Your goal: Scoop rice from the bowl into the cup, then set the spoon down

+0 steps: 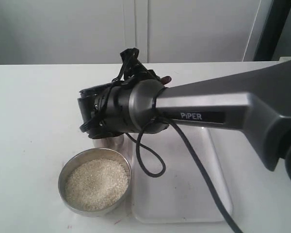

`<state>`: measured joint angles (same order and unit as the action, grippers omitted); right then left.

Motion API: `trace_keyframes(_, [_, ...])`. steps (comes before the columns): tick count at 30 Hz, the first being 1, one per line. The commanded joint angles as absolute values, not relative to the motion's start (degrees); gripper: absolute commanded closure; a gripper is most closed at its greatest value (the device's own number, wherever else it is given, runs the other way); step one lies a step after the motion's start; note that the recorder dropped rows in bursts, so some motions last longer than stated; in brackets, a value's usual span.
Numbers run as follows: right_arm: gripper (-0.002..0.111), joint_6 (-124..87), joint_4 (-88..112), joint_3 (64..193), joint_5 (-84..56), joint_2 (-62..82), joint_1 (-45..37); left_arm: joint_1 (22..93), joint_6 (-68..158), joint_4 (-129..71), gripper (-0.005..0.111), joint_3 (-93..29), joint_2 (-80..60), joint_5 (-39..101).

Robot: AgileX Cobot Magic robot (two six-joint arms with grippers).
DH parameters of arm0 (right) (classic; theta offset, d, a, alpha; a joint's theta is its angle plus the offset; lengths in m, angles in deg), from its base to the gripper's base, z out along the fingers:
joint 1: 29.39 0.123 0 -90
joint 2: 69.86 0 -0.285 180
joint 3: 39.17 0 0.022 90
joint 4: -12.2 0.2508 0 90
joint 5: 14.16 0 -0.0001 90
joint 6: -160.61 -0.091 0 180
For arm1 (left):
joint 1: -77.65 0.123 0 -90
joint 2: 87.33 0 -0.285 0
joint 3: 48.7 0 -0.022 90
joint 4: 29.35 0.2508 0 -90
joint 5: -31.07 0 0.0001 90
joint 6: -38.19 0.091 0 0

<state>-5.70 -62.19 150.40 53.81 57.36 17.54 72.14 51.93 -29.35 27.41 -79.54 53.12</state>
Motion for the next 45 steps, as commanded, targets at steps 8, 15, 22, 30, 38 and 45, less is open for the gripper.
trace_keyframes(8, [0.108, -10.46, -67.89, 149.99, 55.81, 57.29, 18.52, 71.84, 51.63, -29.67, 0.092, 27.94, -79.54, 55.97])
trace_keyframes(15, [0.108, -10.81, -68.27, 149.50, 55.81, 57.29, 18.52, 71.84, 51.63, -29.67, 0.092, 27.94, -79.54, 55.97])
trace_keyframes(22, [0.108, -12.87, -66.42, 149.50, 55.81, 57.29, 18.52, 71.84, 51.63, -29.67, 0.092, 27.94, -79.54, 55.97])
trace_keyframes(30, [0.108, -24.48, -55.93, 149.50, 55.81, 52.63, 18.52, 71.84, 51.63, -29.67, 0.092, 27.94, -79.54, 55.97])
trace_keyframes(38, [0.108, -29.69, -36.38, 149.50, 55.81, 39.81, 18.40, 71.84, 51.63, -29.67, 0.092, 27.94, -79.54, 55.97])
trace_keyframes(45, [0.108, -40.46, -20.42, 149.08, 55.81, 27.39, 15.17, 71.84, 51.63, -29.67, 0.092, 27.94, -79.54, 55.97])
